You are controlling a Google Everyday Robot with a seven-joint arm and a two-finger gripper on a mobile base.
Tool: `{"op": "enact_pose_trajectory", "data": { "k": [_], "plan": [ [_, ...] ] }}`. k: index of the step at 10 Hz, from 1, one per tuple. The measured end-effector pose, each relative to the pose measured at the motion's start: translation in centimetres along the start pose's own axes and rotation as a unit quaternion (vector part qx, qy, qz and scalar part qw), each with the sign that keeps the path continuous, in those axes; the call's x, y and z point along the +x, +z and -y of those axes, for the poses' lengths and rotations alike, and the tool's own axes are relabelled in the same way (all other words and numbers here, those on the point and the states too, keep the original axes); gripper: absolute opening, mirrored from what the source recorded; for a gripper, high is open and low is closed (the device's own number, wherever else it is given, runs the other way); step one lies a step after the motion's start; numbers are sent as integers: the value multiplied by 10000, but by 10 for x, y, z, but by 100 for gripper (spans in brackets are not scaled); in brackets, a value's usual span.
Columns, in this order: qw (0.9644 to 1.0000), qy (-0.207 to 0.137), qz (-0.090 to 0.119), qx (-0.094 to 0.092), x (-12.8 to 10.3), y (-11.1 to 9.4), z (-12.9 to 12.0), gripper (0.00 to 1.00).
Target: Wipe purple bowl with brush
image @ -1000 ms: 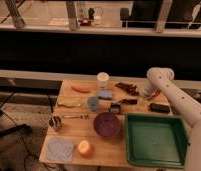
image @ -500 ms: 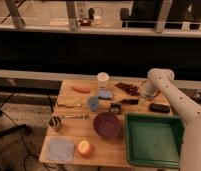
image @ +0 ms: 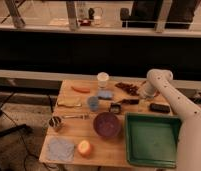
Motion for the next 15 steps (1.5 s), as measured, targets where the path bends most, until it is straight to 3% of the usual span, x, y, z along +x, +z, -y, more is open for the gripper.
{"op": "enact_pose_trajectory", "data": {
  "k": [3, 10, 15],
  "plan": [
    [9998, -173, -10, -46, -7, 3, 1, 80],
    [9996, 99, -73, -261, 8, 10, 3, 80],
    [9993, 146, -113, -328, 11, 14, 2, 74]
  ]
}}
